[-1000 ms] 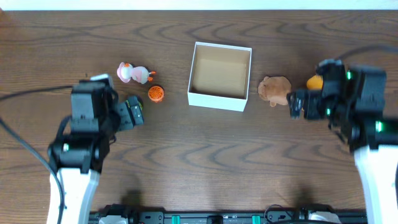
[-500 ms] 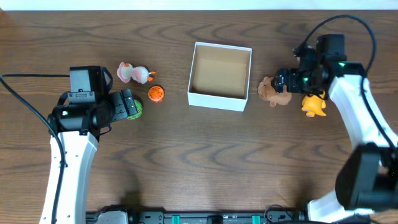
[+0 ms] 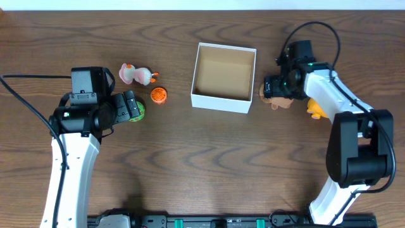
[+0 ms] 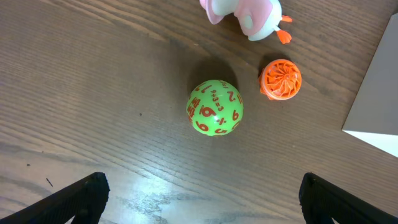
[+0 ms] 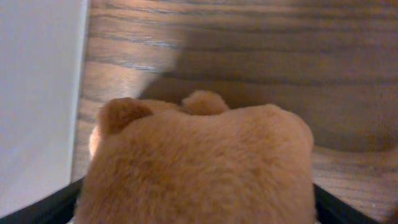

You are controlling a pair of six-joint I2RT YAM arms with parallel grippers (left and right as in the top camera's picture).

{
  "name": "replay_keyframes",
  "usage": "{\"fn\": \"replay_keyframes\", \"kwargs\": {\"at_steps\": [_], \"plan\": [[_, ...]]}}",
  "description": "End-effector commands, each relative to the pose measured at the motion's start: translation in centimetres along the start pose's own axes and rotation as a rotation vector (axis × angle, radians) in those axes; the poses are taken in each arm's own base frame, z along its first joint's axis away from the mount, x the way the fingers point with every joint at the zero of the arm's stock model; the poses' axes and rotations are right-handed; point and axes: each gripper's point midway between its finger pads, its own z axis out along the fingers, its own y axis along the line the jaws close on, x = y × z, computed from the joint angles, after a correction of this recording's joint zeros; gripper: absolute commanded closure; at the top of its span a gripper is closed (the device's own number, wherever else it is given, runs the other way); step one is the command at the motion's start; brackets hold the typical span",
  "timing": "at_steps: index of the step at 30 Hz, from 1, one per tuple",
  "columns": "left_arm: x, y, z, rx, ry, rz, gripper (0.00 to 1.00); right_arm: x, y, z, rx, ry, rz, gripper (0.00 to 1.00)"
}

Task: Pack container
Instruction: 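Reach the right gripper to the brown plush toy and grasp it, then carry the brown plush into the white box and release it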

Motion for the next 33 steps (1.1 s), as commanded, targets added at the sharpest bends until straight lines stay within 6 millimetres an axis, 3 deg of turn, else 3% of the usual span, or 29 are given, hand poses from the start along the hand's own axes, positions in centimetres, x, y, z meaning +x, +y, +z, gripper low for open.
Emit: {"fn": "replay_keyframes", "kwargs": {"at_steps": [1,3,6,9,11,14,18,20,22,24,27,29,33], "plan": [[-0.6,0.1,-0.3,-0.004,-0.012,0.011,0.02,1.2,-1.2,1.5,0.092,0.054,0.035,0.28],[-0.6,0.1,-0.3,-0.004,-0.011,0.011,0.02,1.6,-1.6,1.7,0.098,0.073,0.06,0.53],[-0.6,0.1,-0.3,-0.004,-0.011,0.011,0.02,1.7,-1.7,1.2,0.1,0.073,0.08,0.83],[-0.6,0.1,-0.3,-0.004,-0.011,0.011,0.02,0.8,-1.7,-0.5,0.119,0.035,0.089,0.99],[-0.6,0.1,-0.3,-0.004,-0.011,0.011,0.02,-0.3,-1.2,-2.5,0.118,-0.006,0.091,0.99],[-0.6,0.1,-0.3,-0.004,-0.011,0.011,0.02,-3.0,0.9,-7.6,0.089,-0.117,0.061,0.99],[-0.6,0.1,-0.3,-0.004,-0.012,0.011,0.02,-6.3,5.2,-15.4,0.019,-0.304,0.014,0.99],[-0.6,0.1,-0.3,-0.004,-0.012,0.011,0.02,-7.3,7.5,-18.4,-0.022,-0.38,-0.015,0.99],[-0.6,0.1,-0.3,-0.004,-0.012,0.011,0.02,-7.9,9.7,-20.1,-0.061,-0.435,-0.033,0.99],[-0.6,0.1,-0.3,-0.004,-0.012,0.011,0.02,-8.3,11.6,-20.7,-0.096,-0.473,-0.048,0.98],[-0.6,0.1,-0.3,-0.004,-0.012,0.011,0.02,-8.9,14.4,-19.7,-0.141,-0.494,-0.065,0.97],[-0.6,0.1,-0.3,-0.004,-0.012,0.011,0.02,-9.2,16.1,-18.3,-0.163,-0.49,-0.07,0.97],[-0.6,0.1,-0.3,-0.004,-0.011,0.011,0.02,-9.1,19.6,-13.5,-0.189,-0.449,-0.11,0.96]]}}
